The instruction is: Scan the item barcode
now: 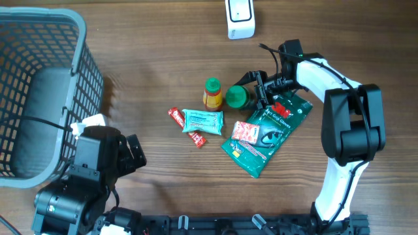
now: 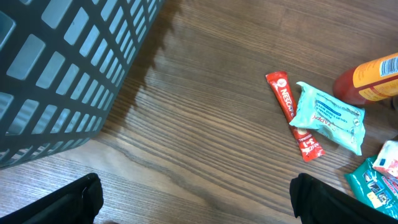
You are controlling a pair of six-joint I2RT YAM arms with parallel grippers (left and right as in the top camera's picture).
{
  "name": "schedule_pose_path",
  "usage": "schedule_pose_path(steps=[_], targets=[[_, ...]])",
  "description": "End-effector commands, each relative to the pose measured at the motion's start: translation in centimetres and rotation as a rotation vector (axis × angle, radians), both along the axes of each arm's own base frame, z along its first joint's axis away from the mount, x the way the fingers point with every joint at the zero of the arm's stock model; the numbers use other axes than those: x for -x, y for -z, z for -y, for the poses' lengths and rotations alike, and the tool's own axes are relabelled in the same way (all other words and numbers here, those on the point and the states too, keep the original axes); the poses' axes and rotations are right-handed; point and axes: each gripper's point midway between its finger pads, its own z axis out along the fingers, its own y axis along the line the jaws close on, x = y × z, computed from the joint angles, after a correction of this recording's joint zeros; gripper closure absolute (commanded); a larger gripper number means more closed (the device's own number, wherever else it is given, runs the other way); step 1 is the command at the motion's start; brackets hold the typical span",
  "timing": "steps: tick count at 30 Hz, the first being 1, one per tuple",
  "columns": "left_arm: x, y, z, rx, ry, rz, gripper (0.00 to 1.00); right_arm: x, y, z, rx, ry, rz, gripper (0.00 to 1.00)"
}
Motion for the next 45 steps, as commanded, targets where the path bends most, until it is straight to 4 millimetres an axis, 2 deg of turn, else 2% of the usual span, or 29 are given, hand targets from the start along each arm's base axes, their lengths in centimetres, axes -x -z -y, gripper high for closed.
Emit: schedule_pose_path(steps=[1,5,12,15,22,27,32,38,41,43,45], targets=[[0.0,0.0,0.0,-0.004,0.010,-0.002,0.00,0.1,0.4,0.1,0.005,0.010,-0.026,0.24],[0.0,0.0,0.0,-0.004,0.010,-0.003,0.00,0.1,1.0,0.5,0.041,0.012,-0.024,0.19],[0.0,0.0,0.0,-0.004,0.010,-0.003,0.00,0.0,1.1,1.2,0.050,0.024,-0.029,0.18],[0.0,0.0,0.0,-0.004,0.010,-0.003,0.00,0.0,1.5,2.9,0.085,0.039,-0.033,0.18],[0.0,0.0,0.0,-0.004,0.010,-0.003,0.00,0.9,1.4,6.7,0.100,-0.007,0.021,0.05],[0.0,0.0,0.0,-0.004,0.010,-0.003,0.00,0.3,-0.2,7.4,0.108,-0.044,0.134,0.00],[0.0,0.0,0.0,-0.004,0.010,-0.003,0.00,-1.5,-4.1,8.0,0.163,-0.091,0.321,0.00],[0.0,0.0,0.0,-0.004,0.010,-0.003,0.00,-1.2,-8.5,11.9,0.496,-0.103,0.429,0.00],[0.0,0.0,0.0,-0.004,0.010,-0.003,0.00,-1.1,-10.3,13.0,0.661,-0.124,0.510,0.00],[0.0,0.0,0.0,-0.004,0.010,-0.003,0.00,-0.8,-10.6,12.6,0.715,-0.155,0.529,0.00],[0.0,0.0,0.0,-0.004,0.010,-0.003,0.00,-0.3,-10.1,11.0,0.737,-0.210,0.533,0.00]])
